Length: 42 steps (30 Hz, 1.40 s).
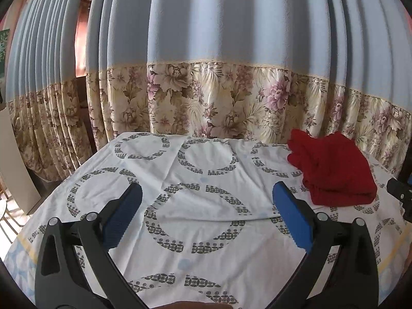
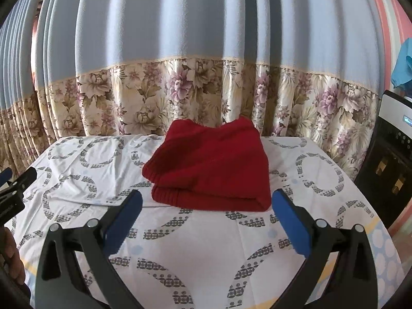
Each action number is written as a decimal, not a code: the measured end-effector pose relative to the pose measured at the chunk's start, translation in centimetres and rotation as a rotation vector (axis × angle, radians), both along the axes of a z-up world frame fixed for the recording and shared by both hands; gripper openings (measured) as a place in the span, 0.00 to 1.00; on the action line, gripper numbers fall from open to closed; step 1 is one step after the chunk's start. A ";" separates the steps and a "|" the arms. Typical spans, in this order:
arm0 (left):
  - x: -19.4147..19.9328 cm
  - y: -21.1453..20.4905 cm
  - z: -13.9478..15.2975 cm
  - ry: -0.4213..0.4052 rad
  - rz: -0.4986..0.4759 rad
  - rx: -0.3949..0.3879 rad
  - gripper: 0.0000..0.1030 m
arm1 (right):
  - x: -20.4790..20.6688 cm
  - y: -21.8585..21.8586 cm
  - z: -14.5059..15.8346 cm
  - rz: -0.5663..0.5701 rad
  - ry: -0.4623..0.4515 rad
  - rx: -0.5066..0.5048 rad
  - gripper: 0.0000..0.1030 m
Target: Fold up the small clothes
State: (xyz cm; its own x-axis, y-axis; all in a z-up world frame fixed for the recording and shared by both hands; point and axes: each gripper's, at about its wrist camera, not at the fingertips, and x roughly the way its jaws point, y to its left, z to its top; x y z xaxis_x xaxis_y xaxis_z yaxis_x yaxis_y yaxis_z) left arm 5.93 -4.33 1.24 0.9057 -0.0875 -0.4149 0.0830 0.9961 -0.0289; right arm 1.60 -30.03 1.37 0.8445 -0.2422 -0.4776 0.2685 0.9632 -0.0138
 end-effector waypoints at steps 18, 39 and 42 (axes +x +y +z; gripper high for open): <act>-0.3 -0.2 0.1 -0.017 -0.023 0.030 0.97 | -0.1 -0.1 0.2 0.021 0.004 0.011 0.98; -0.2 -0.2 0.1 -0.007 -0.016 0.048 0.97 | 0.1 -0.3 -0.1 0.025 0.017 0.005 0.98; -0.2 -0.2 0.1 -0.008 -0.010 0.053 0.97 | 0.1 -0.3 -0.1 0.026 0.018 0.003 0.98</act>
State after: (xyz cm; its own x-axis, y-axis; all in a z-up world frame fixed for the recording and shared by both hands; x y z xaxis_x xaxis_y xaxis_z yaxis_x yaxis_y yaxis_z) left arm 5.75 -4.51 1.32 0.9083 -0.0746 -0.4117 0.0931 0.9953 0.0249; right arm 1.72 -30.28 1.30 0.8416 -0.2190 -0.4937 0.2435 0.9698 -0.0150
